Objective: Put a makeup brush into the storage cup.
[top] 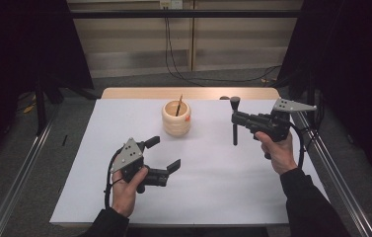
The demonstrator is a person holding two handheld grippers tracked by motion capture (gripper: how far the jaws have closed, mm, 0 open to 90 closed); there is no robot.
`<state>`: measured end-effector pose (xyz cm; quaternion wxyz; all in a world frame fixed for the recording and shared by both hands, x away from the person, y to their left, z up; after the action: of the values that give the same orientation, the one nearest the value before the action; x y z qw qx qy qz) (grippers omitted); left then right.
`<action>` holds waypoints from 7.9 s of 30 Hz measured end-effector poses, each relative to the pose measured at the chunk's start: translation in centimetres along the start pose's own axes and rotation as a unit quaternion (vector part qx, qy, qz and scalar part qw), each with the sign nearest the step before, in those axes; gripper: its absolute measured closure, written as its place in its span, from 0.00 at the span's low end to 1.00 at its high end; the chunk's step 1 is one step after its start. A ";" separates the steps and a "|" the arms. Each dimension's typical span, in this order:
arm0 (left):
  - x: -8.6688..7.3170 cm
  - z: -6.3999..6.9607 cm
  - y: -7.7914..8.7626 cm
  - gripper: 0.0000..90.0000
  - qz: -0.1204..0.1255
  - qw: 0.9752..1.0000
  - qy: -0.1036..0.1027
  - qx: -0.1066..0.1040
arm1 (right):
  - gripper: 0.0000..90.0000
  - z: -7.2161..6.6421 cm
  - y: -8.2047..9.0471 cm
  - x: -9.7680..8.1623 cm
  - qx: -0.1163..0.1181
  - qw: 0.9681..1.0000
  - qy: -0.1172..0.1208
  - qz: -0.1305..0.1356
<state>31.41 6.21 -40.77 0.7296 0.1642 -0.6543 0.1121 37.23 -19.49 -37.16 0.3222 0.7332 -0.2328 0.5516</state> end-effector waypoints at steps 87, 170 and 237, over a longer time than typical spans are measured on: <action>2.9 0.8 -10.4 0.81 -0.037 0.997 0.034 -0.062 | 0.87 -6.6 -2.5 0.4 0.076 0.997 0.020 0.007; 3.4 -1.1 -8.0 0.88 -0.038 0.998 0.035 -0.046 | 0.06 -4.2 -1.2 -0.8 -0.026 0.999 0.048 0.007; 7.6 -12.3 -4.5 0.88 -0.017 0.997 0.030 0.074 | 0.10 -1.7 6.8 -9.3 -0.136 0.990 0.019 -0.004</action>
<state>45.35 6.42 -34.77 0.7364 0.2256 -0.6193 0.1527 28.80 -23.04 -44.26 0.4258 0.6730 -0.2965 0.5272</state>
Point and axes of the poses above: each handheld gripper's, and its own axes: y roughly backward along the jaws, x roughly out of its top, z roughly to its right, the point moved 8 cm from there along -y, roughly forward along the jaws, and after that the axes turned 9 degrees about -x, right-handed, at the moved point
